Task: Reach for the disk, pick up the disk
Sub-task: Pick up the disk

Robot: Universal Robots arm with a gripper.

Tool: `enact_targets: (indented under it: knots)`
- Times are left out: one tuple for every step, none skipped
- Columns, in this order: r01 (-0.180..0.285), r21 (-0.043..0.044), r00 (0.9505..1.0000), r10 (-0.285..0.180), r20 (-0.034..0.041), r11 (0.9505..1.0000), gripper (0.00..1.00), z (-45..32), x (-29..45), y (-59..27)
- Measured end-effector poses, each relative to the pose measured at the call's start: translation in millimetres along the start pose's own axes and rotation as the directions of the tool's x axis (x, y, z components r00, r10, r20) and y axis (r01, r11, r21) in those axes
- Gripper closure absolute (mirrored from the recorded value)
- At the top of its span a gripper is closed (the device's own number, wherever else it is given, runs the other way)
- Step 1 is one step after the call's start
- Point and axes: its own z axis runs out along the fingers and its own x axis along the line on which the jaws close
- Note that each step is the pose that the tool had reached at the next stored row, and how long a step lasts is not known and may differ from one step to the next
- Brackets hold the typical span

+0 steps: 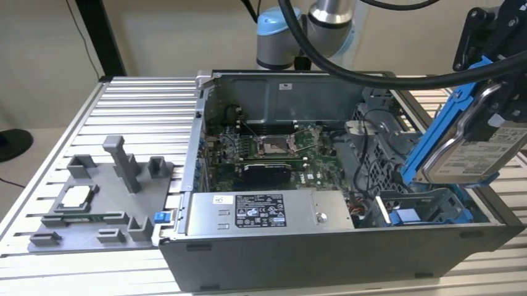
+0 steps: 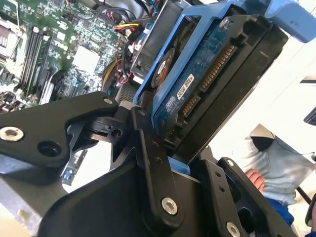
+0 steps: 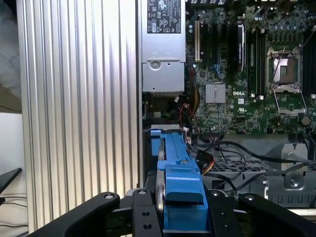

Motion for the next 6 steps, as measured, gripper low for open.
enact_targets:
  knots:
    - [0.0,0.0,1.0,0.0,0.0,1.0,1.0,0.0,0.1,0.0]
    - [0.0,0.0,1.0,0.0,0.0,1.0,1.0,0.0,0.1,0.0]
    - [0.0,0.0,1.0,0.0,0.0001,1.0,1.0,0.0,0.3,-0.1]
    - [0.0,0.0,1.0,0.0,0.0001,1.0,1.0,0.0,0.4,-0.1]
    - [0.0,0.0,1.0,0.0,0.0001,1.0,1.0,0.0,0.4,-0.1]
    - [0.0,0.0,1.0,0.0,0.0001,1.0,1.0,0.0,0.4,-0.1]
